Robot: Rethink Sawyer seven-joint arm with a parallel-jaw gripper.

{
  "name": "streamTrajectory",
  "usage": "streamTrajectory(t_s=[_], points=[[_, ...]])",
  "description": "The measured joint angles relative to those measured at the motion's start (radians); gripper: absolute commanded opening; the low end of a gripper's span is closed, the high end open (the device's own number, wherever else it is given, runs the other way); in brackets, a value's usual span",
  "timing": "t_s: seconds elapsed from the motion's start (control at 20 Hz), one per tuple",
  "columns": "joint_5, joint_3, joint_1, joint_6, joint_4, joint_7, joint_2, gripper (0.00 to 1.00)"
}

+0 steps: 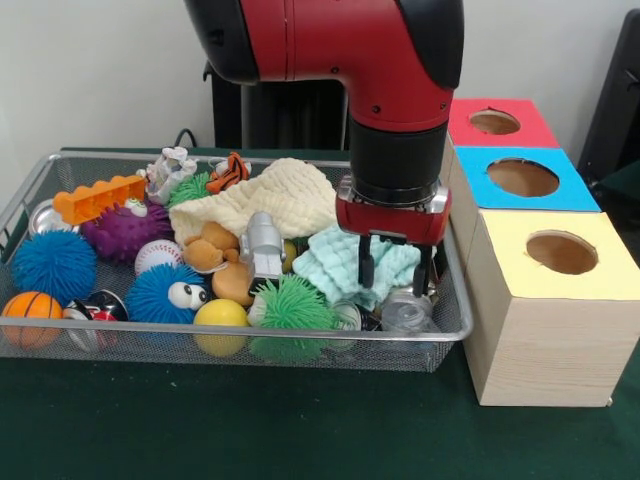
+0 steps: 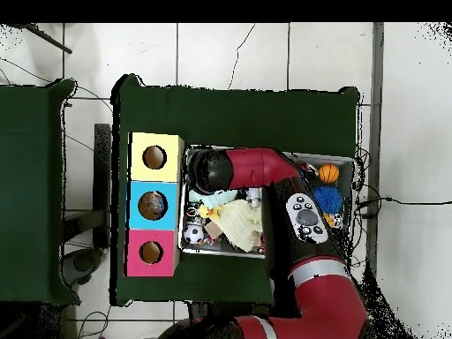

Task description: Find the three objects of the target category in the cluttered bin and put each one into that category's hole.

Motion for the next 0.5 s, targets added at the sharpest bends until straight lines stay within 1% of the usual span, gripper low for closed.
streamTrajectory(t_s=[0.5], points=[[-0.002, 0.0, 0.0, -0.034, 0.068, 0.0, 0.001, 1.0]])
